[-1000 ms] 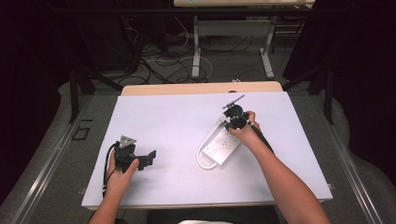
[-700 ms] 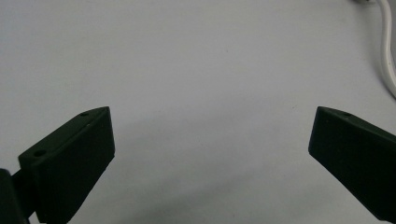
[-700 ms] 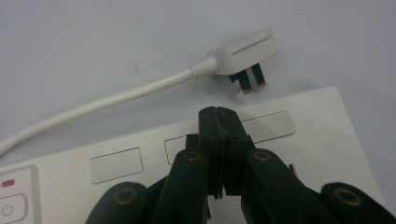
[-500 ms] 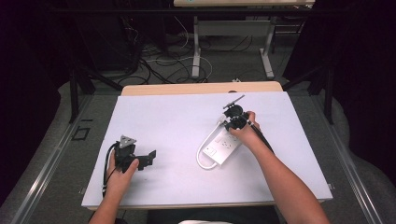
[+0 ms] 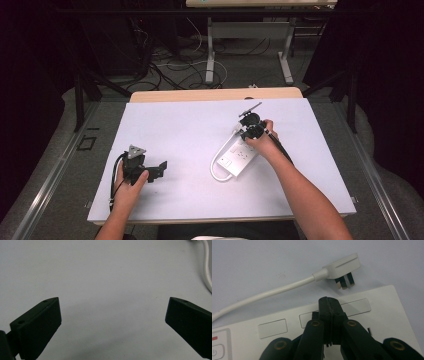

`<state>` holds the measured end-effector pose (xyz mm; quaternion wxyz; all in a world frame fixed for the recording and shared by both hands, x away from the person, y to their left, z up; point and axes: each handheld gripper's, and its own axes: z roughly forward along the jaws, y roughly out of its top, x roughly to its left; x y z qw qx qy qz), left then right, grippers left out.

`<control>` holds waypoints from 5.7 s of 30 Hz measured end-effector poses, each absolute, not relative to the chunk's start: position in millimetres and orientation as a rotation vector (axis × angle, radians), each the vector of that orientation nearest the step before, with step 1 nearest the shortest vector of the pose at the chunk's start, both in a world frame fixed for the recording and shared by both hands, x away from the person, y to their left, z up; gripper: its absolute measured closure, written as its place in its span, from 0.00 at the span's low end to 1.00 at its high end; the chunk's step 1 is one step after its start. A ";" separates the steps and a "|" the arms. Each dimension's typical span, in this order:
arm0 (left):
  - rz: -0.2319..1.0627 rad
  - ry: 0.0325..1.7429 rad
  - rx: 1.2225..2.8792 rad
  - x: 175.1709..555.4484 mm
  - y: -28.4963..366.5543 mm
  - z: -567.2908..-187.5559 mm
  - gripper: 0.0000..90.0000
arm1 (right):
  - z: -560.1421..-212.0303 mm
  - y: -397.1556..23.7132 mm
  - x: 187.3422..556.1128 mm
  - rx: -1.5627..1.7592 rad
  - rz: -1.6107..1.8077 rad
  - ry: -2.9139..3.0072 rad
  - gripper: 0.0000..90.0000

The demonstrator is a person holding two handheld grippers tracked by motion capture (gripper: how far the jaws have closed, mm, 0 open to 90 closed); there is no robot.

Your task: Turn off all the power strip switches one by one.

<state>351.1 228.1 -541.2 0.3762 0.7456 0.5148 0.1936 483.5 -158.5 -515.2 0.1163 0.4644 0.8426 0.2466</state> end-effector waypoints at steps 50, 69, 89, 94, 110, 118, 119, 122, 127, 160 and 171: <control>0.496 1.319 1.902 351.7 227.8 -541.9 0.00 | -494.6 -167.1 496.5 1.350 0.679 2.443 1.00; 0.497 1.320 1.901 351.8 228.1 -542.1 0.00 | -494.7 -186.7 519.6 1.446 0.633 2.390 1.00; 0.498 1.319 1.901 351.4 228.3 -541.8 0.00 | -506.4 -180.6 524.7 1.510 0.628 2.436 0.99; 0.498 1.320 1.901 351.5 228.3 -541.9 0.00 | -507.1 -179.8 524.2 1.520 0.625 2.442 0.99; 0.499 1.318 1.904 351.2 228.0 -541.7 0.00 | -507.5 -179.5 523.7 1.530 0.626 2.445 1.00; 0.500 1.319 1.901 351.4 228.2 -541.8 0.00 | -510.7 -179.0 524.1 1.522 0.632 2.443 1.00; 0.502 1.319 1.899 351.5 228.0 -542.1 0.00 | -509.2 -179.3 524.1 1.527 0.600 2.453 1.00; 0.500 1.318 1.902 351.8 227.7 -542.2 0.00 | -510.8 -178.5 523.8 1.526 0.632 2.435 1.00; 0.496 1.321 1.901 352.0 227.8 -542.5 0.00 | -510.1 -178.8 523.9 1.524 0.618 2.443 1.00; 0.487 1.319 1.900 352.8 226.0 -543.8 0.00 | -502.2 -183.0 518.2 1.510 0.673 2.420 0.95; 0.488 1.319 1.898 353.7 225.9 -544.4 0.00 | -493.8 -182.4 510.4 1.482 0.721 2.433 0.81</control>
